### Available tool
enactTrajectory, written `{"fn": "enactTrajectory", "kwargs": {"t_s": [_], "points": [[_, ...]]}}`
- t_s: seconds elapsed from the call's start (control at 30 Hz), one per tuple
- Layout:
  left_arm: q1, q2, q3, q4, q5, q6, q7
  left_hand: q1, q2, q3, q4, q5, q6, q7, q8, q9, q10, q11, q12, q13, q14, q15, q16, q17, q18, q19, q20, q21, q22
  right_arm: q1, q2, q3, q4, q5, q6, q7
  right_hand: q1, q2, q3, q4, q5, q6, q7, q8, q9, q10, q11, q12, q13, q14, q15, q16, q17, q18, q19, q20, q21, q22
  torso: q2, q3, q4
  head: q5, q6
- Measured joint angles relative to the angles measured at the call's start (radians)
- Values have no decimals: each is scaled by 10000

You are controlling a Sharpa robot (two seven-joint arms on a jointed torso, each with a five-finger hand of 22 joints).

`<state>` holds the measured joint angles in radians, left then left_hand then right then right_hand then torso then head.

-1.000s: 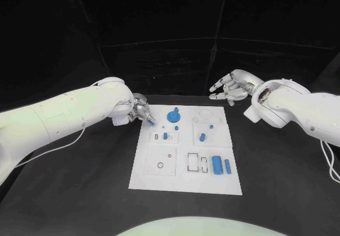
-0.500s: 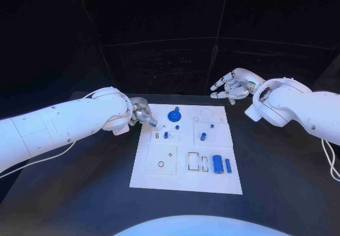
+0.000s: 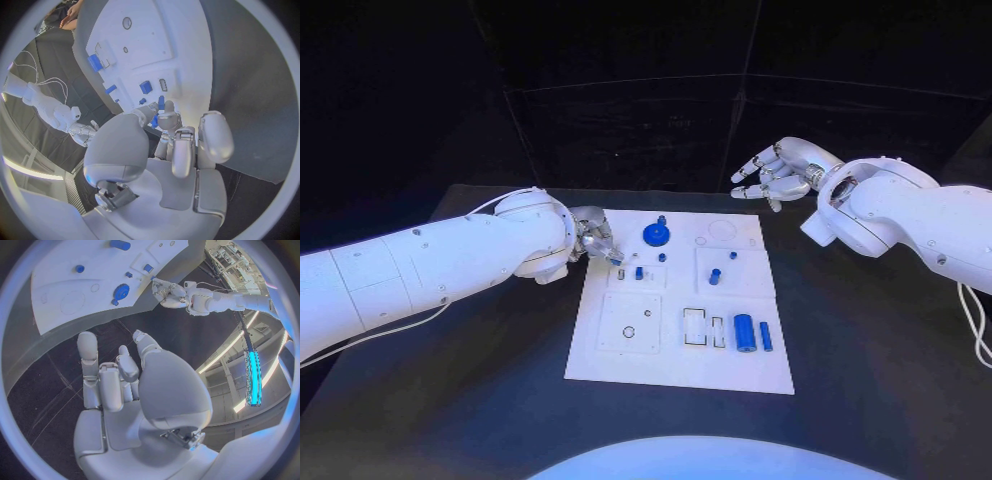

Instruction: Assemble the parts on the task board

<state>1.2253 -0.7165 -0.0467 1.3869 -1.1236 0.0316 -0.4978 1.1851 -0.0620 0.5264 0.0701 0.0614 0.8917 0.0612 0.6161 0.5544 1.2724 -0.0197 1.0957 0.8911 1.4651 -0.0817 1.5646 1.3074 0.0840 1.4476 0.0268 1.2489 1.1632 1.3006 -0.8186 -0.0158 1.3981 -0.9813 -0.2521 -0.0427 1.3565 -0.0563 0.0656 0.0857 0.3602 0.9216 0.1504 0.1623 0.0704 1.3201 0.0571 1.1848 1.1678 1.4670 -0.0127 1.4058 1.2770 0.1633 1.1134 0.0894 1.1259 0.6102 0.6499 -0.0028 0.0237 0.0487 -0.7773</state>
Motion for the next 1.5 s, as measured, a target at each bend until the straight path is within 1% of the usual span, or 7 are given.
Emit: {"fn": "enactTrajectory", "kwargs": {"t_s": [0.2,0.23,0.67,1.17,1.37,1.5], "points": [[-60,37,-3,-4,-196,100,-92,-55,1,29,-29,-5,0,0,-1,0,-1,1,0,0,0,0,0,0,-1,0,0,0,0,0,-4,0,0,0,2,1,0,0,0,0,0,-32,-32,0,0,0,0,0,0,0,0,0,0,0,0,0,0,0,4,2,-5,-14,-23],[-72,42,-3,-4,-224,129,-107,-69,-6,147,-148,-17,0,0,-1,0,-1,1,0,-1,0,0,0,0,0,0,0,0,-1,0,-6,0,0,0,2,1,0,0,0,0,0,-33,-33,0,0,0,0,0,0,0,0,0,0,0,0,0,0,0,4,3,-6,-14,-29],[-128,160,-9,-48,-363,425,-165,-77,7,151,-152,-36,1,1,-3,-2,-2,4,0,-2,0,0,0,0,-1,0,0,-1,-2,0,-8,0,6,-1,7,2,0,0,0,0,0,-34,-34,0,0,0,0,0,0,0,0,0,0,0,0,0,0,0,6,6,-8,-30,-42],[-137,210,-7,-70,-393,670,-168,-73,12,160,-161,4,0,2,-6,7,-3,7,0,-16,0,0,0,0,0,0,0,-1,-2,0,-8,0,9,-1,10,2,0,0,-1,-1,0,-34,-34,0,0,0,0,0,0,0,0,0,0,0,0,0,0,0,4,7,-6,-33,-73],[-129,231,-6,-77,-396,789,-168,-73,12,160,-162,4,0,3,-7,7,-5,8,0,-16,0,0,0,0,0,0,0,-1,-3,0,0,0,9,-1,14,2,0,0,-1,0,0,-34,-34,43,0,0,0,0,0,0,0,0,0,0,0,0,0,1,4,5,-4,-35,-103],[-125,250,-11,-73,-399,842,-168,-74,12,160,-162,4,-14,17,38,6,-16,19,0,-16,0,0,0,0,-1,-1,0,-1,16,0,6,0,4,-1,16,2,0,0,-1,-1,0,-34,-33,43,0,0,0,0,0,0,0,0,0,-1,0,0,0,1,4,3,-4,-36,-109]]}}
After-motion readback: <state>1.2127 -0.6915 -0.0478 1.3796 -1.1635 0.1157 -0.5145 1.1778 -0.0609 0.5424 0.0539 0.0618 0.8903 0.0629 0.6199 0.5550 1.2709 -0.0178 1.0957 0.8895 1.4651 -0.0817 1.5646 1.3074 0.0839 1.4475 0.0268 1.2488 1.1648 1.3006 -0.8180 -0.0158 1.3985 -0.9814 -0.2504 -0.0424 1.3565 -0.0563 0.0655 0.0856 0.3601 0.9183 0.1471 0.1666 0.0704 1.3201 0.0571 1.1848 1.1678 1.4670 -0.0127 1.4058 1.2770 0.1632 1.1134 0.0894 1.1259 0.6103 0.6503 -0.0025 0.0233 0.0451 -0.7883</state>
